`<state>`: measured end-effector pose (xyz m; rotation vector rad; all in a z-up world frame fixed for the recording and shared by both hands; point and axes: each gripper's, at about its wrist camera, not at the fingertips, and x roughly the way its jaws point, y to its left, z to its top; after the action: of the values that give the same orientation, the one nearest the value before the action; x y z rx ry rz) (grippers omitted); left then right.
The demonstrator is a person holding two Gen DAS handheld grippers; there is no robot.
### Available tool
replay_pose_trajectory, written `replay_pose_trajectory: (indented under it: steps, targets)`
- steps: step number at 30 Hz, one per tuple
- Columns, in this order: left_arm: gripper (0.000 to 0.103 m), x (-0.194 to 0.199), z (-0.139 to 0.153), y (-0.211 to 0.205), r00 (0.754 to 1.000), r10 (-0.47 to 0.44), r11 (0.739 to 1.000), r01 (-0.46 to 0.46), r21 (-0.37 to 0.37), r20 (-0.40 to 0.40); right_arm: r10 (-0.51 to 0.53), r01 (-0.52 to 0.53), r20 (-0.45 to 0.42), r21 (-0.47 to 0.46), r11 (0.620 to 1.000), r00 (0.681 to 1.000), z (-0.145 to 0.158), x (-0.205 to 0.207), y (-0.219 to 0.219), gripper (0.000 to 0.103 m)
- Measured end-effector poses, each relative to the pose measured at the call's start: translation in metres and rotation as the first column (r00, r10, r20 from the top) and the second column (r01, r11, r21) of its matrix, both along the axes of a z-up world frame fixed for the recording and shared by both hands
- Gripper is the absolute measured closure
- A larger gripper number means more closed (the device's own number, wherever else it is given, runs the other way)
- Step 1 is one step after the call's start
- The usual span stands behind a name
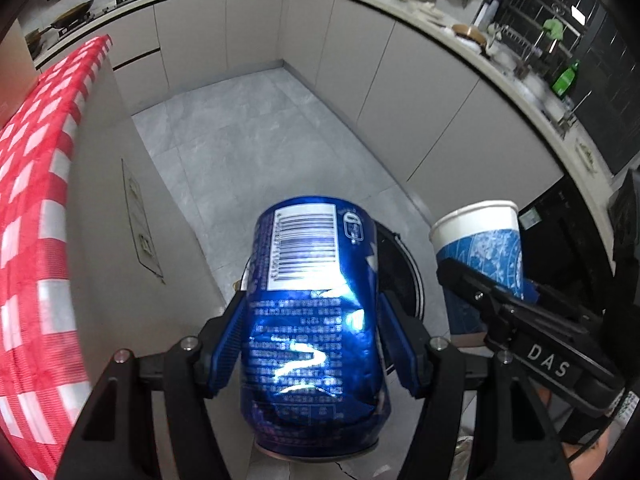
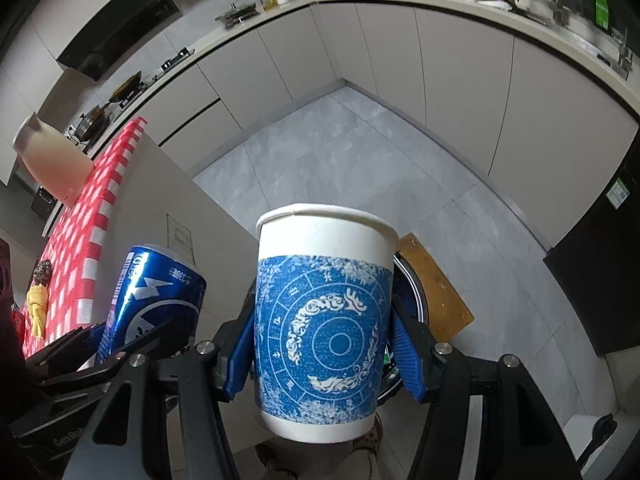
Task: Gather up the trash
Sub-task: 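Carry the can and paper cup over the black bin and open both grippers, then move both open grippers back over the table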
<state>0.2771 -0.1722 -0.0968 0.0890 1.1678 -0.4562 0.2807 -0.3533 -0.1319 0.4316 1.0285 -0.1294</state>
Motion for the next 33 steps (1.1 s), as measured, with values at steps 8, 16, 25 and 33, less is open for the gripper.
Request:
replay_pose_trajectory:
  steps: [8, 16, 25, 33]
  targets:
    - [0.037, 0.012, -0.017, -0.017, 0.998, 0.006, 0.999, -0.003, 0.035, -0.063, -0.006, 0.007, -0.034, 0.010, 1.000, 0.999, -0.015, 0.013, -0.011, 0.035]
    - [0.035, 0.011, 0.005, -0.017, 1.000, 0.013, 1.000, -0.013, 0.026, -0.002, -0.012, 0.013, 0.015, -0.032, 0.999, 1.000, 0.006, 0.014, -0.008, 0.033]
    - [0.032, 0.015, 0.021, 0.002, 0.999, 0.047, 0.999, -0.047, -0.023, 0.019, -0.025, 0.025, 0.013, -0.031, 0.999, 1.000, 0.012, 0.009, -0.008, 0.033]
    - [0.032, 0.018, 0.053, 0.040, 0.989, 0.104, 0.993, -0.099, -0.057, 0.103, 0.020, -0.016, 0.094, -0.040, 0.999, 0.995, 0.048, 0.005, 0.025, 0.033]
